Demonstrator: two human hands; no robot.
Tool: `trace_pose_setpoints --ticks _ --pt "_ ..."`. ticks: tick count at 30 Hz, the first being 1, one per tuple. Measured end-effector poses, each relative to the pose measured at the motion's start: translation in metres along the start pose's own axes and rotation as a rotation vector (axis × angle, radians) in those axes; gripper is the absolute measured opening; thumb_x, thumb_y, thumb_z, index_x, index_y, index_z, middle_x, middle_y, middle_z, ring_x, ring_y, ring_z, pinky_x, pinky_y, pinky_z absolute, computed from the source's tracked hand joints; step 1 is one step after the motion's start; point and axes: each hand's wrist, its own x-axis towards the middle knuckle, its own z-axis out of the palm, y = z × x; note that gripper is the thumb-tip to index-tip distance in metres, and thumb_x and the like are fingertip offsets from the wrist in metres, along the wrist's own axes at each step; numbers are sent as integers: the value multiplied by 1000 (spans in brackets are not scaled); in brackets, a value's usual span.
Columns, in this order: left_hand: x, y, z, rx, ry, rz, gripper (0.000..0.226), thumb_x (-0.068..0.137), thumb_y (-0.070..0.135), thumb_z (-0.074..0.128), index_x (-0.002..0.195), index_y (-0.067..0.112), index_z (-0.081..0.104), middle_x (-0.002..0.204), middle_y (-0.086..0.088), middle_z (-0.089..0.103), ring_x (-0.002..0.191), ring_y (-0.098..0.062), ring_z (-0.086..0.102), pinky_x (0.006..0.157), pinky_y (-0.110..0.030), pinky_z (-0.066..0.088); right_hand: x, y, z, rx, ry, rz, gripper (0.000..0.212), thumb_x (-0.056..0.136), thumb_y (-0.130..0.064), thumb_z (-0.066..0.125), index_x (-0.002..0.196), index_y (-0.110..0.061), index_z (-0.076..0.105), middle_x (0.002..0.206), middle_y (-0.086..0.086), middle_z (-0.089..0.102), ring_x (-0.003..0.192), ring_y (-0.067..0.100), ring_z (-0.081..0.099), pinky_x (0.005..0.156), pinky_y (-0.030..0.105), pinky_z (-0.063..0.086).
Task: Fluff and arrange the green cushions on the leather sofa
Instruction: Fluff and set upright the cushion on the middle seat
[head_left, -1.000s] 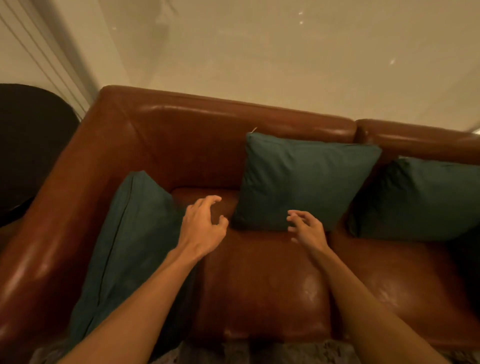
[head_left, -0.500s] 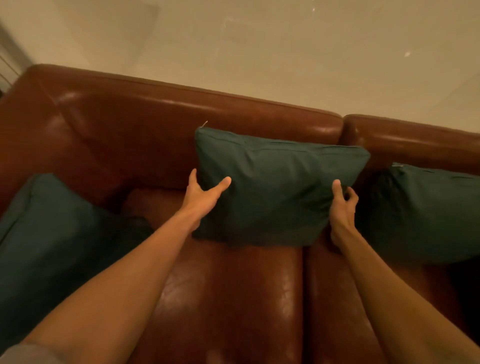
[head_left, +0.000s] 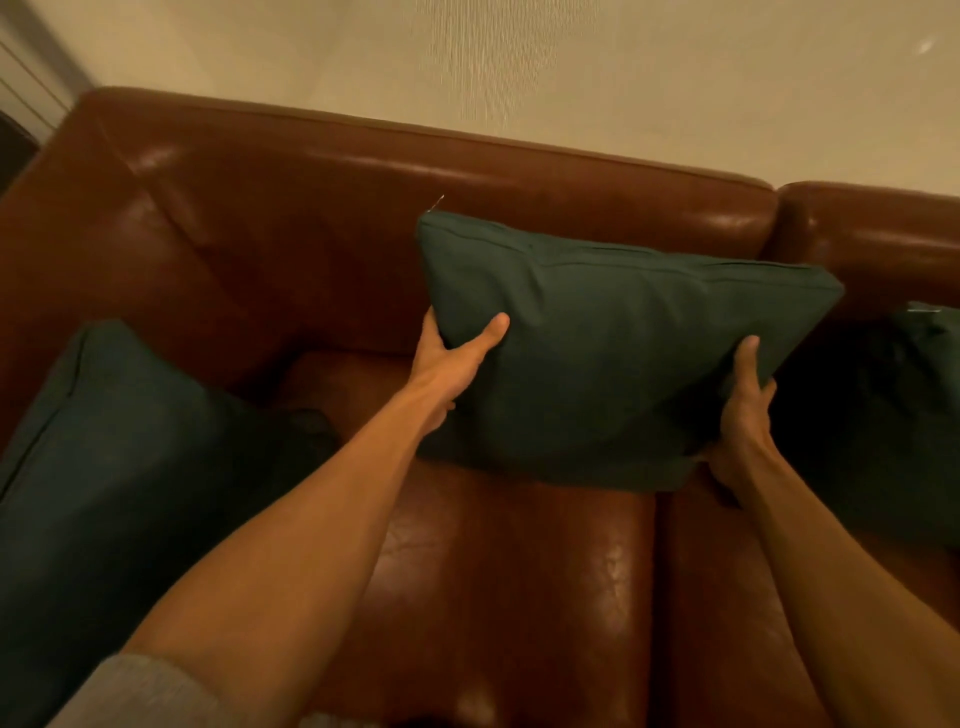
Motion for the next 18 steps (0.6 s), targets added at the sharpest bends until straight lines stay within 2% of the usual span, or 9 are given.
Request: trace_pose_setpoints --ticks 2,3,4,6,9,11,18 --pt "0 6 -5 6 7 18 82 77 46 79 146 36 36 120 18 51 106 -9 48 87 -37 39 -7 5 5 1 -6 23 122 55 -87 56 155 -38 5 159 1 29 139 32 39 106 67 34" --pt "0 10 -10 13 9 25 82 77 47 79 146 36 36 120 18 51 107 -9 48 87 -37 39 -10 7 9 8 -4 11 113 63 -84 56 154 -38 8 158 1 31 137 31 41 105 65 36" --pt "-1 13 -15 19 7 23 83 76 49 79 146 37 36 123 18 52 110 -10 49 89 -39 40 -13 8 14 22 2 -11 105 70 -80 56 154 -36 11 156 1 34 135 29 42 105 62 37" --pt "-2 16 -28 42 13 -9 88 74 55 78 148 40 33 135 16 52 122 -16 49 99 -52 41 -15 10 23 46 -20 -49 102 73 -78 58 154 -33 15 153 0 37 133 26 44 107 59 38" --pt "-3 19 -48 53 37 -31 93 71 60 78 148 43 30 146 13 48 134 -25 46 104 -68 36 -19 11 37 9 -76 -78 119 58 -87 61 153 -32 16 151 -2 40 134 24 45 110 55 39" --pt "-1 20 -59 54 43 -33 95 69 61 78 149 43 30 148 11 46 137 -27 44 104 -70 35 -21 14 44 -4 -92 -81 133 46 -91 63 154 -30 16 151 -2 41 134 22 45 112 51 39" --pt "7 16 -79 50 -2 -54 86 78 53 75 149 42 28 153 8 40 141 -30 38 104 -71 34 -16 19 48 -63 -105 -89 149 34 -95 62 155 -30 4 157 3 31 139 25 39 115 49 35"
